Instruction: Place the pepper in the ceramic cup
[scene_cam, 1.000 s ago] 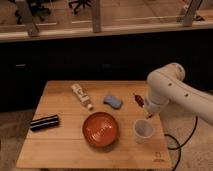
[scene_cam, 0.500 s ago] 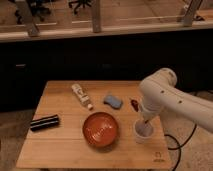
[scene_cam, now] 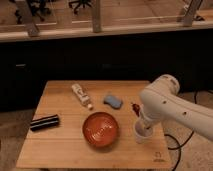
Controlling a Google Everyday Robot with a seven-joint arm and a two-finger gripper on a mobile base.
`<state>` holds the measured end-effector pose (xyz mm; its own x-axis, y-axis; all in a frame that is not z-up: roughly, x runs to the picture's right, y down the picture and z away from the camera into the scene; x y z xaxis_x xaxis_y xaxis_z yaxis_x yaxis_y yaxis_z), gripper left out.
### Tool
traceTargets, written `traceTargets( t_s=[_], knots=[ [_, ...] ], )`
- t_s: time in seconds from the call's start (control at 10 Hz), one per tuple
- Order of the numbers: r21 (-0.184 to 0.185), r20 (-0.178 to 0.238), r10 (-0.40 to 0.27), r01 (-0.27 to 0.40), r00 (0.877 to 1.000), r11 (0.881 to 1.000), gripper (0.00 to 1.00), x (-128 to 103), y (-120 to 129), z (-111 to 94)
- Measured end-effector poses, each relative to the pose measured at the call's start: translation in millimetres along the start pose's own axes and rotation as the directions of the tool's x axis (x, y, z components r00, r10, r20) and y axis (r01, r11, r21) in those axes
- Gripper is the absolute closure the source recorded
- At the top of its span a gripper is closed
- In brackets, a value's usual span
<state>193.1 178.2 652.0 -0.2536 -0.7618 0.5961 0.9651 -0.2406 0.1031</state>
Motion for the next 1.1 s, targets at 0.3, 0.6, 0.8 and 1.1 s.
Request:
traceTargets(
  t_s=[0.3,0.6,0.8,1.1],
  knots=[
    [0.016,-0.013,0.0,0.0,1.0,1.0,1.0,-11,-2,-1],
    [0.043,-0.016,-0.001,0.001,1.0,0.999,1.0,-24,-5,2],
    [0.06,-0.016,-0.003,0.004,1.0,0.998,1.0,-33,-8,8],
    [0.092,-0.017,-0.006,0.007,1.0,0.996,1.0,-52,-13,17]
  ],
)
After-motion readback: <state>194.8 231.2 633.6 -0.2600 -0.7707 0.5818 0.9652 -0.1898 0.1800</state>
